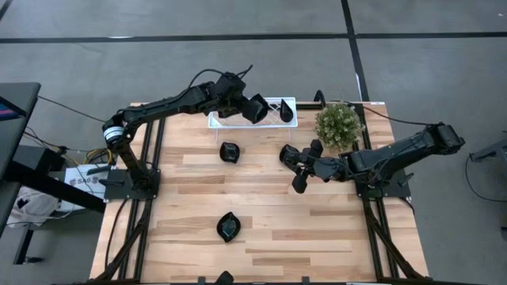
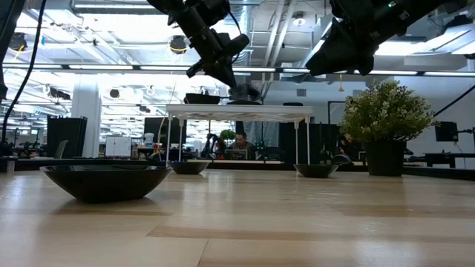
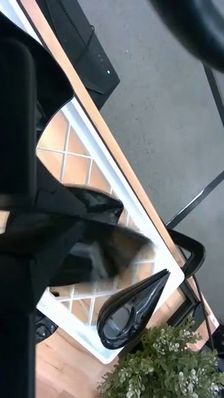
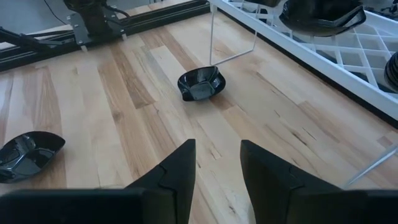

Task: Pick & Place Mini shaped plates
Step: Stack the leaf-shaped plate on top of the leaf-shaped plate on the shelf

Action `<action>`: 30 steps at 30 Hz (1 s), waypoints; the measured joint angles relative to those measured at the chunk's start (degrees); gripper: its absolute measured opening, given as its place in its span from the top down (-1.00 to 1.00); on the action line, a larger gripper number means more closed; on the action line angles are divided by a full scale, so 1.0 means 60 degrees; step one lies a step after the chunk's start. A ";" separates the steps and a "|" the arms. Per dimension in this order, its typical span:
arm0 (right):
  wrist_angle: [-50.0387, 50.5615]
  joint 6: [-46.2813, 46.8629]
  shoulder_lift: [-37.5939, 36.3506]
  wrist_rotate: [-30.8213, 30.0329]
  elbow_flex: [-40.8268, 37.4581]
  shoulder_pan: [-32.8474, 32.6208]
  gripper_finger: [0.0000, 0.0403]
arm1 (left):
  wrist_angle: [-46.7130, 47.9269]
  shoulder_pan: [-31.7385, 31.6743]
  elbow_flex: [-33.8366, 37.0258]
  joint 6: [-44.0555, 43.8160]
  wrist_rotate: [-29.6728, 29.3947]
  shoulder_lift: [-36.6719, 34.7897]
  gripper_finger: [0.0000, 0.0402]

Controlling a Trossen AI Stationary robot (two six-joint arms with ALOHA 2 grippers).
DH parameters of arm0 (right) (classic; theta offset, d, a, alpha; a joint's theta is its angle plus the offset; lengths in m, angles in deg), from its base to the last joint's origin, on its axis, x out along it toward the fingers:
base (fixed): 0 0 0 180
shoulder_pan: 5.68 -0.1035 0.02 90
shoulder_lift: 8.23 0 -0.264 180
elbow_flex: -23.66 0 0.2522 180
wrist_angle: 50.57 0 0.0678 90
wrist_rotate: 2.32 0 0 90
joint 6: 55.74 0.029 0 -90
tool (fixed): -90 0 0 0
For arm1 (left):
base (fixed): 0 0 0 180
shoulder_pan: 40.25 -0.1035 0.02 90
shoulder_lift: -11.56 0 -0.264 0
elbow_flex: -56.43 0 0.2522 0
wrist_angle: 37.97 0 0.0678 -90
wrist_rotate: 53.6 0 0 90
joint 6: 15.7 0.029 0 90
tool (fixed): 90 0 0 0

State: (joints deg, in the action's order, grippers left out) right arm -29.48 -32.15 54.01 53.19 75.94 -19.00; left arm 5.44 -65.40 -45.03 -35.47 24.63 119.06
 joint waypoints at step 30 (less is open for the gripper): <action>0.0135 -0.0021 0.0000 0.0000 0.0000 0.0000 0.39 | 0.0530 0.3106 0.2907 -0.1641 0.0365 -0.4212 0.42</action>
State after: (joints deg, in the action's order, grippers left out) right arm -28.67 -32.28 54.01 53.20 75.94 -19.00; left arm 8.62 -46.76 -27.59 -45.32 26.82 93.79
